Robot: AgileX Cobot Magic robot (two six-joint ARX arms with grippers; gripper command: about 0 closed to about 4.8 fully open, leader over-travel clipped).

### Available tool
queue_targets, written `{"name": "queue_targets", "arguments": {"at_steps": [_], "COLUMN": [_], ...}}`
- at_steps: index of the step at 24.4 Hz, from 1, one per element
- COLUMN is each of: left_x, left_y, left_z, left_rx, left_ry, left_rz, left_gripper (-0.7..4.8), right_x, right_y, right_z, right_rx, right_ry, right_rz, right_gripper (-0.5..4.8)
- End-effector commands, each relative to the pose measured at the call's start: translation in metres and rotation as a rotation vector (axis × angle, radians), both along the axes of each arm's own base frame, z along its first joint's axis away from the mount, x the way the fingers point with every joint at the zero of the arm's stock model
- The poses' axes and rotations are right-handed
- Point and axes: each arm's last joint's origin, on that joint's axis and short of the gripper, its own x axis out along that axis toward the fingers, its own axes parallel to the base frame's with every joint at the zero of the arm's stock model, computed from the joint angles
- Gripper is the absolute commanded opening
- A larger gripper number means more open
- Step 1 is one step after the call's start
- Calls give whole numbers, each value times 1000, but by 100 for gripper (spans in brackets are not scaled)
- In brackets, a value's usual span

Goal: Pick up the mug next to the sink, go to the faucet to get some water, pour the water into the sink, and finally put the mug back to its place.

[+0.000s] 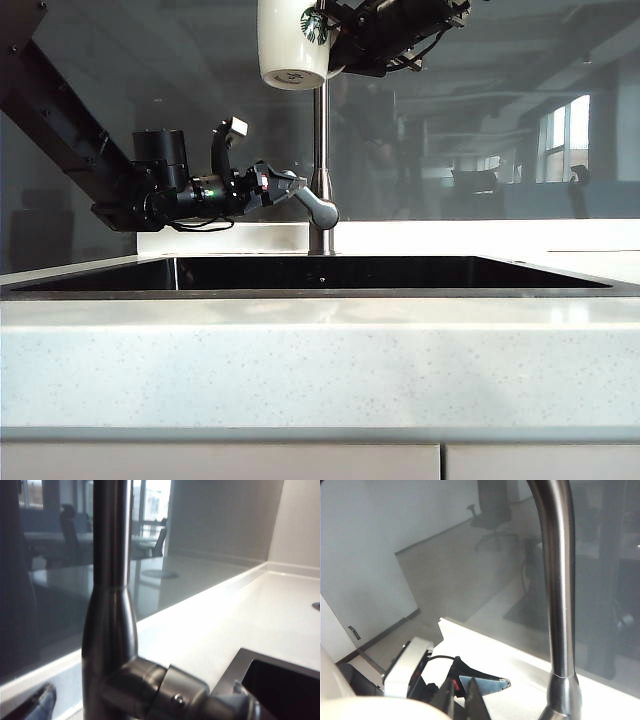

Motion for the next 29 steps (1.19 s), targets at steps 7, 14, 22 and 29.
{"name": "queue_targets", "arguments": {"at_steps": [7,14,22,29], "left_x": [2,7,8,6], "left_y": [3,7,9,68], "left_z": [6,7,7,28], "left_rx": [1,-12,16,-6], "left_ry": [-42,-74,-102,72], "left_rz": [130,356,389,73], "left_gripper": [439,398,399,394], "right_x": [-7,-7,-7,-1], "right_y": [-1,-1,-2,-17], "right_z": [21,21,20,16], "right_rx": [48,47,25,2], "right_ry": [-82,-78,-86,-51], "right_rz": [8,8,6,-26], "right_gripper": [-4,-4,-4,-4]}}
